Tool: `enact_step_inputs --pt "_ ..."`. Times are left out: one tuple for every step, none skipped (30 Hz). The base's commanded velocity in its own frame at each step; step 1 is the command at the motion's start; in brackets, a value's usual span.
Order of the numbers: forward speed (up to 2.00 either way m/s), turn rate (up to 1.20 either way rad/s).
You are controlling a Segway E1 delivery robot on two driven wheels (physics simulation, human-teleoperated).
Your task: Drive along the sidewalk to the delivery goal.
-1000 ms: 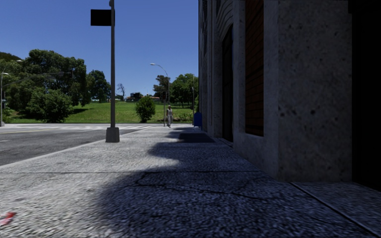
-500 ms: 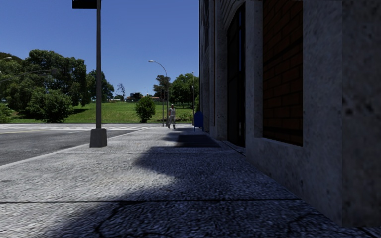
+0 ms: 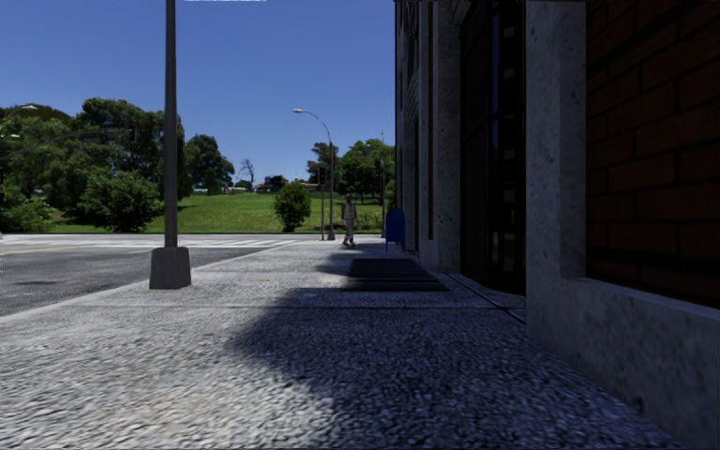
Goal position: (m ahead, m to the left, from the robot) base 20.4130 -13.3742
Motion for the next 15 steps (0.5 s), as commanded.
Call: enact_step_inputs --pt "2.0 0.36" --pt "2.0 0.36" --pt "2.0 0.36" --pt "2.0 0.36" --pt "2.0 0.36" --pt "2.0 0.36" --pt "2.0 0.36" --pt "2.0 0.36" --pt "2.0 0.36" --pt "2.0 0.36" --pt "2.0 0.36" --pt "2.0 0.36" --pt "2.0 0.36" --pt "2.0 0.36" --pt "2.0 0.36"
